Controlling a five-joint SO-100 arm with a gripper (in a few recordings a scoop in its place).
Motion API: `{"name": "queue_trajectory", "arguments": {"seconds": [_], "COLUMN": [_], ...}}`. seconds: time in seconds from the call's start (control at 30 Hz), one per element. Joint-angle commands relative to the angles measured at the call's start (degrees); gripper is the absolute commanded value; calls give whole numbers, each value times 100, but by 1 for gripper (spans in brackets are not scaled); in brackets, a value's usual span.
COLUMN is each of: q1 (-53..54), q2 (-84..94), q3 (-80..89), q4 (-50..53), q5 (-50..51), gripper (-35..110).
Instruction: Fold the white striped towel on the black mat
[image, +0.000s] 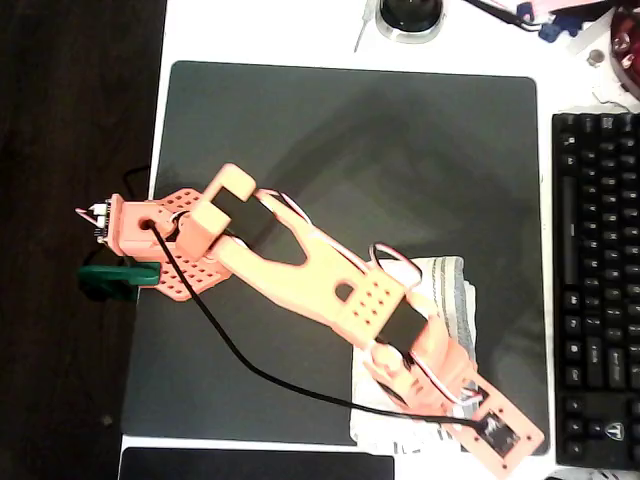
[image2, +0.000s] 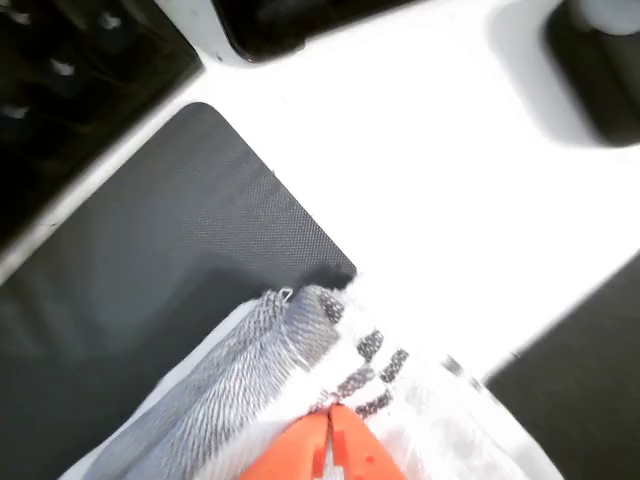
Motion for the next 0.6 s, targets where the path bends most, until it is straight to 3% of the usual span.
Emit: {"name": "queue_trajectory", "arguments": {"seconds": [0.0,0.17,0.57], "q1": [35,62,-791], "q2": [-97,9,2558], "q3": [35,149,606], "q4": [-202,-404,1986], "q5": [-132,-132,387], "gripper": [0,1,2]}}
